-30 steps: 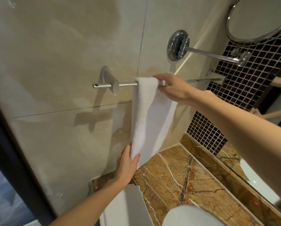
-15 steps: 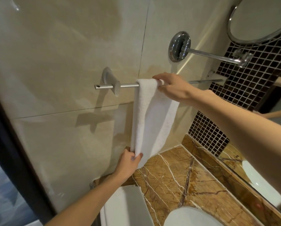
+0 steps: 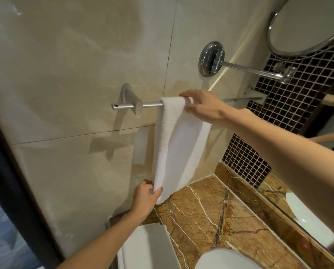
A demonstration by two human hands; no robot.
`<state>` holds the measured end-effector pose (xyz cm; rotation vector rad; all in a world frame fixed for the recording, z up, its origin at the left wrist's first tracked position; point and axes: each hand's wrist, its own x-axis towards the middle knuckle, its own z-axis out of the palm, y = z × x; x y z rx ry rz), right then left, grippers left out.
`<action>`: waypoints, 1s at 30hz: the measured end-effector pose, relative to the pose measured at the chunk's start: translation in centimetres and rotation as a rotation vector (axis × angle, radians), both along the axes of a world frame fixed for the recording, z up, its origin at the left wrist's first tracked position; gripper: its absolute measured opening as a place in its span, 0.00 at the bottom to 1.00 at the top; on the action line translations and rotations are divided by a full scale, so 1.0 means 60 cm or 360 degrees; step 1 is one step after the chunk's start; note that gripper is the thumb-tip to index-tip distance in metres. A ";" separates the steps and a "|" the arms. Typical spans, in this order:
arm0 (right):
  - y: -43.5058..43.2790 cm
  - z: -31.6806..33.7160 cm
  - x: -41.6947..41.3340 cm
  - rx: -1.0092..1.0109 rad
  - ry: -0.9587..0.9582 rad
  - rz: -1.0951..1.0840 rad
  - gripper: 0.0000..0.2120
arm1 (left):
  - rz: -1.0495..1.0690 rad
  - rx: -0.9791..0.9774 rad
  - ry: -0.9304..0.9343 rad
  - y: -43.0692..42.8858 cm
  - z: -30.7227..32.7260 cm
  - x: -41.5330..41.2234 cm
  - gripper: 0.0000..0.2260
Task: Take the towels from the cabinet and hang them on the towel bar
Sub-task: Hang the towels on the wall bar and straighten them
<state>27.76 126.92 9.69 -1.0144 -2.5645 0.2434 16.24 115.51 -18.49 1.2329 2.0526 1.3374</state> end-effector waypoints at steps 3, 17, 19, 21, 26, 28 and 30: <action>0.000 0.004 0.002 -0.0034 -0.0027 -0.0006 0.24 | 0.0075 0.0032 -0.0073 -0.001 -0.009 0.001 0.17; -0.008 0.007 0.002 0.0000 -0.0049 0.0035 0.22 | 0.0106 -0.0091 -0.0364 -0.002 -0.029 0.008 0.17; -0.010 0.008 0.002 0.0013 -0.0063 0.0049 0.22 | 0.0051 -0.0155 -0.0339 -0.003 -0.035 0.008 0.11; -0.009 0.008 0.001 0.0024 -0.0074 0.0052 0.22 | 0.0015 -0.0171 -0.0302 -0.003 -0.039 0.006 0.10; -0.004 0.005 0.000 0.0021 -0.0085 0.0087 0.21 | -0.0073 -0.0223 0.0080 -0.007 -0.050 0.000 0.11; -0.002 0.001 -0.001 0.0019 -0.0088 0.0099 0.21 | -0.0100 -0.0225 0.0209 -0.006 -0.051 -0.002 0.12; -0.002 0.000 -0.002 0.0033 -0.0103 0.0097 0.20 | -0.0090 -0.0206 0.0174 -0.003 -0.050 -0.004 0.13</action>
